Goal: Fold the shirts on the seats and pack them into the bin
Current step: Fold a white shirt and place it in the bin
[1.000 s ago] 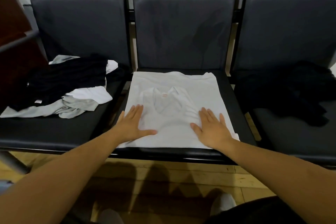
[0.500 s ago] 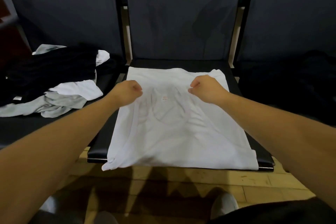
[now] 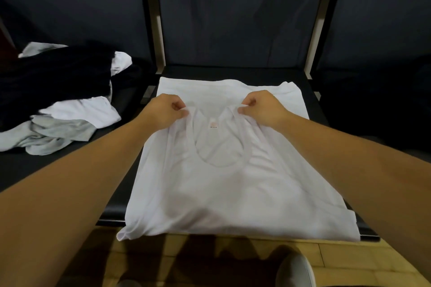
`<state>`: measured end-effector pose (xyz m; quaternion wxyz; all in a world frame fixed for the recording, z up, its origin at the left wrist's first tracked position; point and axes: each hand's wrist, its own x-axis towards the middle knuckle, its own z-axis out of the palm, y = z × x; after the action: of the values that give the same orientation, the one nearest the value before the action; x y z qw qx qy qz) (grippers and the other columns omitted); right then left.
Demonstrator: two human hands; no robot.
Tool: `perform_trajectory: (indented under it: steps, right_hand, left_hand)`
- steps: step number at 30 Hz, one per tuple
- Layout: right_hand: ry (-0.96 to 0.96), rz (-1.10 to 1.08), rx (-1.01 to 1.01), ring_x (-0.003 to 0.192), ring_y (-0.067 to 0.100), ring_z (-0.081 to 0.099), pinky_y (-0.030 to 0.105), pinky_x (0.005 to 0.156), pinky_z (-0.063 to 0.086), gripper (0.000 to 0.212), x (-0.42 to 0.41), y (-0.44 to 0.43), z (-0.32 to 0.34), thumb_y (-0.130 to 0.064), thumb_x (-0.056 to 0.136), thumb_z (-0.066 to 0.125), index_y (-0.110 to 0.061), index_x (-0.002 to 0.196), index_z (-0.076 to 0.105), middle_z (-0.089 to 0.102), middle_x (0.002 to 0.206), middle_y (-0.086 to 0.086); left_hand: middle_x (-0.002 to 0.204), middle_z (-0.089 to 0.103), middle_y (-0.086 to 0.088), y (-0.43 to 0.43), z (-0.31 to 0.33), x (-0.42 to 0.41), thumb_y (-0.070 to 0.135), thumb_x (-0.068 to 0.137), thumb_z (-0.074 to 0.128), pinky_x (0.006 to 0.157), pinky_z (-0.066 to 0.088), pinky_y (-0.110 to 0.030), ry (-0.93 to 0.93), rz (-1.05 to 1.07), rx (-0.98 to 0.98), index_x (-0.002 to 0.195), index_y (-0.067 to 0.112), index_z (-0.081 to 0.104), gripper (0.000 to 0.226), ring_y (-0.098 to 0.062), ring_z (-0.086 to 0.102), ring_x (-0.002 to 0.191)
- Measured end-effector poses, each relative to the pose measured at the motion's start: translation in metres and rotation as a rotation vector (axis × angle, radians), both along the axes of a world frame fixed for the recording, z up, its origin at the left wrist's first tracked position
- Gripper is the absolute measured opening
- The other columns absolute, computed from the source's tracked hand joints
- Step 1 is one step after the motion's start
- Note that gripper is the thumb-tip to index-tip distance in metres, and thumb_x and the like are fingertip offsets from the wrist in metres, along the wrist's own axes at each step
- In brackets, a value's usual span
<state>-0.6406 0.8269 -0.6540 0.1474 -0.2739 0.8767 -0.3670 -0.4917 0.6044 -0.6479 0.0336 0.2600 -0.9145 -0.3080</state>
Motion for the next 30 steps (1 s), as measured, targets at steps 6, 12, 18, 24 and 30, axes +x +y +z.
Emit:
perform_trajectory:
  steps: [6, 12, 18, 24, 30]
  right_hand:
    - [-0.424, -0.136, -0.356, 0.098, 0.029, 0.073, 0.043, 0.086, 0.061, 0.015, 0.005, 0.034, 0.046, -0.019, 0.090, 0.074, -0.006, 0.091, 0.067, 0.074, 0.106, 0.013]
    - [-0.265, -0.285, -0.201, 0.096, 0.022, 0.069, 0.035, 0.073, 0.059, 0.020, -0.011, 0.041, 0.049, -0.020, 0.090, 0.075, -0.004, 0.102, 0.071, 0.071, 0.103, 0.007]
    - [0.226, -0.202, 0.230, 0.104, 0.027, 0.054, 0.035, 0.091, 0.045, 0.025, -0.019, 0.034, -0.024, -0.031, 0.098, 0.061, -0.007, 0.101, 0.066, 0.060, 0.104, 0.010]
    - [0.385, -0.272, 0.129, 0.116, 0.030, 0.051, 0.041, 0.098, 0.046, 0.022, -0.051, 0.032, -0.027, -0.022, 0.099, 0.053, -0.006, 0.109, 0.065, 0.057, 0.117, 0.013]
    - [0.246, -0.090, 0.433, 0.154, 0.025, 0.016, 0.044, 0.125, 0.013, 0.062, -0.103, 0.033, -0.022, -0.042, 0.105, 0.043, -0.018, 0.159, 0.025, 0.019, 0.167, 0.008]
  left_hand:
    - [0.100, 0.072, -0.003, 0.012, 0.023, -0.007, 0.033, 0.095, 0.069, 0.082, 0.053, -0.032, 0.142, -0.005, 0.217, 0.097, 0.021, 0.068, 0.012, -0.020, 0.066, 0.093]
    - [0.103, 0.070, -0.003, 0.029, 0.016, -0.031, 0.030, 0.096, 0.067, 0.075, 0.047, -0.026, 0.097, -0.039, 0.057, 0.096, 0.020, 0.066, 0.010, -0.018, 0.062, 0.092]
    - [0.112, 0.063, -0.008, 0.029, -0.024, -0.039, 0.029, 0.098, 0.062, 0.090, 0.050, -0.035, 0.046, -0.060, -0.158, 0.105, 0.018, 0.065, 0.014, -0.023, 0.059, 0.100]
    - [0.134, 0.053, -0.004, -0.003, -0.018, -0.050, 0.031, 0.099, 0.057, 0.102, 0.040, -0.034, 0.181, -0.023, -0.218, 0.132, 0.017, 0.058, 0.035, -0.025, 0.049, 0.125]
    - [0.170, 0.005, -0.002, -0.040, -0.024, -0.090, 0.048, 0.106, 0.036, 0.125, 0.004, -0.043, -0.122, -0.179, -0.300, 0.161, 0.027, 0.014, 0.063, -0.020, -0.003, 0.156]
